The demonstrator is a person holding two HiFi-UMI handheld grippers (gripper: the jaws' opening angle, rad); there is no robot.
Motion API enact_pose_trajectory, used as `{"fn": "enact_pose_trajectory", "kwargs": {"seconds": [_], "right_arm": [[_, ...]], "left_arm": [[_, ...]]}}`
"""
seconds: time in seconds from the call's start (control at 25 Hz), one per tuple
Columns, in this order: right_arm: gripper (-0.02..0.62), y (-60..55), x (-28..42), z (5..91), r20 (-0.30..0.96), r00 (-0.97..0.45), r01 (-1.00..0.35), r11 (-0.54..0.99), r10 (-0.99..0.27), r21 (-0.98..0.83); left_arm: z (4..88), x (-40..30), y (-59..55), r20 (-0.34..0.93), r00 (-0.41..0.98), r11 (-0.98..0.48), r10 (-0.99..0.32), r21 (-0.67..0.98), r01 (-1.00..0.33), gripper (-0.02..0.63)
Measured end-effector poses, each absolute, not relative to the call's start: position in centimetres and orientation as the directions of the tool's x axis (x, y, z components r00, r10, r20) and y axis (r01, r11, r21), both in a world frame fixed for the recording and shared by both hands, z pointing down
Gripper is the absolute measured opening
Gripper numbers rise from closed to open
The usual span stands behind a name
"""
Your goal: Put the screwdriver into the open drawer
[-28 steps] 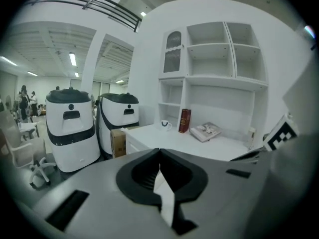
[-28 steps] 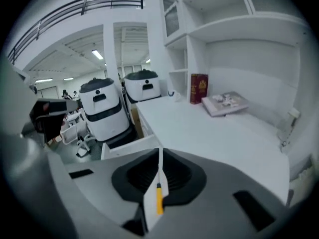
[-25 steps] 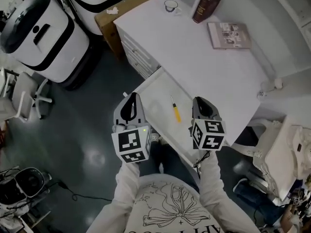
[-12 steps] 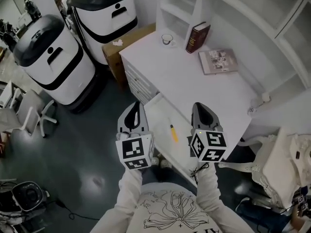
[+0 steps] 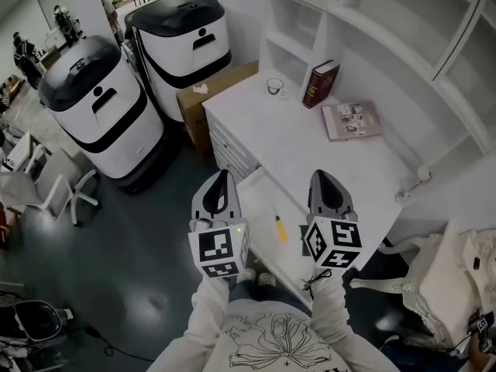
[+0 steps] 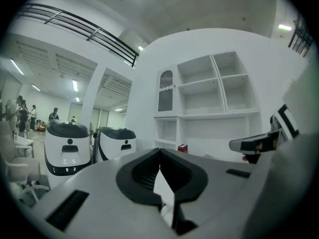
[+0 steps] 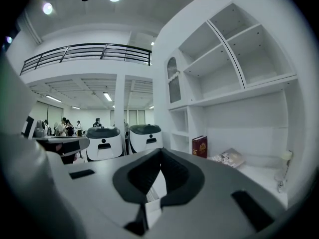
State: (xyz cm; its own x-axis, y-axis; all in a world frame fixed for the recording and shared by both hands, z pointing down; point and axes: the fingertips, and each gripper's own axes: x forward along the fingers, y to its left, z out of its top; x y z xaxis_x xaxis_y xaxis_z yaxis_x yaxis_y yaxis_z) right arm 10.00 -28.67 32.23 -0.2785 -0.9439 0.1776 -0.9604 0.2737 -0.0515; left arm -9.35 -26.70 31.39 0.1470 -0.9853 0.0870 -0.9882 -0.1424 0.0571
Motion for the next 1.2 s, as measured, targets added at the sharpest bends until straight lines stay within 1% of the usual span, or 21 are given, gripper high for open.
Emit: {"fn": "enact_pose_trajectory", "kwargs": {"seconds": [0.16, 0.48, 1.2], "right_arm": [[0.003, -28.5, 9.9, 31.5, 0.156, -0.279, -0.96, 0.273, -0.948, -0.058], [0.003, -27.9, 9.8, 31.6, 0.158, -0.285, -0.958, 0.279, -0.945, -0.057], [0.003, -27.8, 9.7, 31.8, 0.166, -0.288, -0.958, 0.283, -0.943, -0.055]], "left_arm": [[30.7, -9.4, -26.3, 0.071, 0.142, -0.139, -0.987, 0.048, -0.989, 0.005], [29.9, -9.4, -25.5, 0.053, 0.136, -0.134, -0.989, 0.037, -0.99, 0.005], [29.6, -9.4, -25.1, 0.054, 0.126, -0.124, -0.991, 0.033, -0.992, 0.005]]}}
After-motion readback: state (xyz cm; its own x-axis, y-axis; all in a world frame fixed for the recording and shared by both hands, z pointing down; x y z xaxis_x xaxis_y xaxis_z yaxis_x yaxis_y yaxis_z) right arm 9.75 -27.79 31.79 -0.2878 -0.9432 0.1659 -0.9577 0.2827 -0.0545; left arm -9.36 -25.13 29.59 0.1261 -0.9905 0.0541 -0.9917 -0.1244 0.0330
